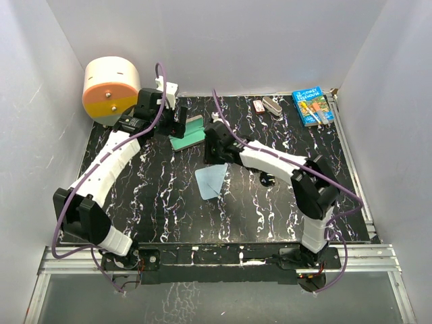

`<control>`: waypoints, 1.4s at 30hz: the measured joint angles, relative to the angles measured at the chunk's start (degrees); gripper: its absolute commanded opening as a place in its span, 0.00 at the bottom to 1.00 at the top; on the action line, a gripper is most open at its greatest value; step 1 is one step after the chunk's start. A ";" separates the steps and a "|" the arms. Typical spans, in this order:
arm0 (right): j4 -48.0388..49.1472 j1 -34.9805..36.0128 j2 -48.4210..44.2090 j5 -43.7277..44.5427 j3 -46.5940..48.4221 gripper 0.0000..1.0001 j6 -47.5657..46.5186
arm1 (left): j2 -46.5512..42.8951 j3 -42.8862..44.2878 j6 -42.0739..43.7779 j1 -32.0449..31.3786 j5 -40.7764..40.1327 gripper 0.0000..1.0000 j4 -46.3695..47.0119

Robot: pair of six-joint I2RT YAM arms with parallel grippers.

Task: Organize the sunglasses
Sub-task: Adjust the glasses cleaning cloth at the center of the board.

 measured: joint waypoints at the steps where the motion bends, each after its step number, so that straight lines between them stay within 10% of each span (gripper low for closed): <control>1: -1.42 -0.17 1.09 0.35 2.23 0.30 -1.33 | 0.13 -0.07 -0.04 0.00 0.13 0.91 -0.07; 42: -15.65 4.59 11.50 3.32 8.46 0.39 -7.58 | 0.70 -0.04 -0.17 0.42 0.87 0.91 -0.04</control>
